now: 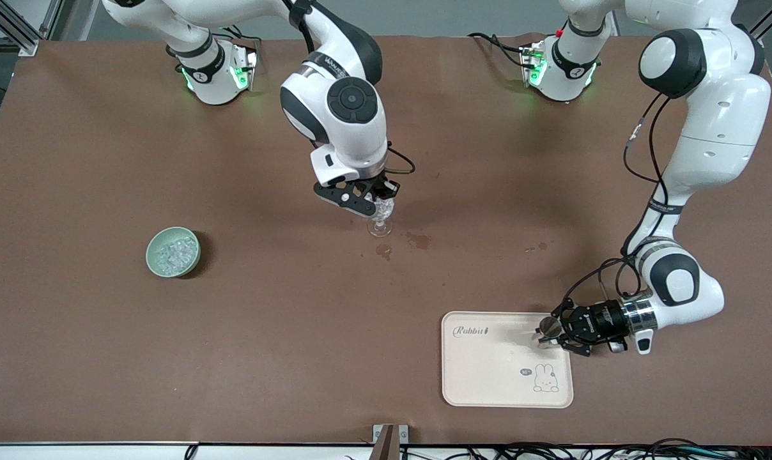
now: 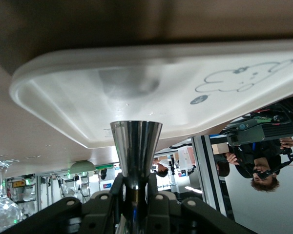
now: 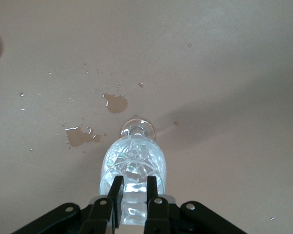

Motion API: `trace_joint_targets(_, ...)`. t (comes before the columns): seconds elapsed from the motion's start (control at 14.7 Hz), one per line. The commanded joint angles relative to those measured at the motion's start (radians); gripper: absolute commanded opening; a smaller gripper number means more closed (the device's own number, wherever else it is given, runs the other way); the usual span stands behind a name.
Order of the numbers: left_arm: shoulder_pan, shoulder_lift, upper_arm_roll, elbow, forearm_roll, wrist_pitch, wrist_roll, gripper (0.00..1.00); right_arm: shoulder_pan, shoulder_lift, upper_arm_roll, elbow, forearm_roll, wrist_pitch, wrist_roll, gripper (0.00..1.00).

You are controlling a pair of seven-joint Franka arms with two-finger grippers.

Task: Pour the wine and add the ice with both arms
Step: 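Set the jigger on the tray while the right gripper holds ice over the glass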

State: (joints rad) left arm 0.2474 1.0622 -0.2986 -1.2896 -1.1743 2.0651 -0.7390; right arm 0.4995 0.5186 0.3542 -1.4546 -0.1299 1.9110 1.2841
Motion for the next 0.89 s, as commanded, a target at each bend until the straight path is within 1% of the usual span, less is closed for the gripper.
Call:
trace_joint_targets(0.0,0.0,0.016,-0.005,0.012,-0.053,0.01,0.001,0.03,0.004,0.006,0.012,0.016,-0.019,-0.01,0.024,0.02)
trace_joint_targets(0.07,0.001,0.028,-0.005,0.012,-0.071,0.01,0.0,0.1,0.004,0.011,0.012,0.014,-0.019,-0.01,0.026,0.02)
trace_joint_targets(0.14,0.001,0.033,-0.005,0.012,-0.091,0.01,0.0,0.14,0.005,0.012,0.014,0.014,-0.019,-0.01,0.026,0.03)
trace_joint_targets(0.27,0.0,0.038,-0.005,0.01,-0.102,0.01,0.001,0.19,0.008,0.02,0.014,0.014,-0.019,-0.01,0.024,0.04)
trace_joint_targets(0.41,0.001,0.042,-0.005,0.009,-0.104,0.01,0.0,0.33,0.01,0.021,0.014,0.01,-0.017,-0.013,0.021,0.05)
trace_joint_targets(0.48,0.001,0.042,-0.005,0.007,-0.105,0.01,0.0,0.44,0.01,0.021,0.014,0.01,-0.017,-0.015,0.021,0.06)
trace_joint_targets(0.55,0.003,0.041,-0.005,0.004,-0.104,0.009,-0.002,0.63,0.01,0.021,0.014,0.01,-0.017,-0.017,0.02,0.07)
trace_joint_targets(0.61,0.003,0.036,-0.005,0.004,-0.099,0.009,-0.002,1.0,0.01,0.021,0.014,0.008,-0.017,-0.018,0.017,0.08)
trace_joint_targets(0.68,0.004,0.025,-0.004,0.004,-0.091,0.009,-0.014,1.0,0.01,0.021,0.014,0.008,-0.017,-0.018,0.017,0.1)
trace_joint_targets(0.82,0.022,-0.016,0.001,0.004,-0.059,0.003,-0.016,1.0,0.01,0.021,0.014,0.008,-0.017,-0.018,0.014,0.19)
